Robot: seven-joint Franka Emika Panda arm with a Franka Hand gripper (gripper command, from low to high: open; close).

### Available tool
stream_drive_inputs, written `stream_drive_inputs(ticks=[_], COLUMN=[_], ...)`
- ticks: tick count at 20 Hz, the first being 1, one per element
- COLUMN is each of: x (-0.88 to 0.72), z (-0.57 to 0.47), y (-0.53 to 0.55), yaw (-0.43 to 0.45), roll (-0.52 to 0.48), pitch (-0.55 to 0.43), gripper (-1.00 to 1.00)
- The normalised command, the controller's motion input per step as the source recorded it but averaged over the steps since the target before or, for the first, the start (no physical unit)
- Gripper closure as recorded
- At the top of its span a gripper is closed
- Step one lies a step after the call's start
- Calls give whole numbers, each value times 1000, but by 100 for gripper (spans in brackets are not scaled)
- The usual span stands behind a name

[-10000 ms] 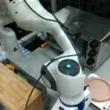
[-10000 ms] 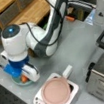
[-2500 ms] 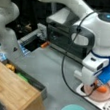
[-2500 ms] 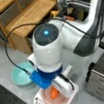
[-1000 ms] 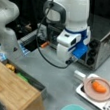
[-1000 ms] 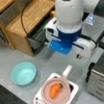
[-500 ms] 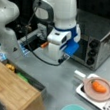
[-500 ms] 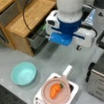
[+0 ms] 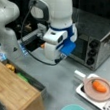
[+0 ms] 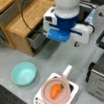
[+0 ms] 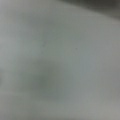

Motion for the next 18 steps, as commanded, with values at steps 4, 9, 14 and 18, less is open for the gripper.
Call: stream_drive_inputs(ticks=[4,9,14,18], x=[-586,-551,-354,-202], z=[-100,-137,-146,-114], y=[-340,-356,-271,-248], yaw=[0,54,101,116], roll=[93,71,43,11], pitch=[-140,-148,-158,-150], gripper=[-100,-100,-100,-100])
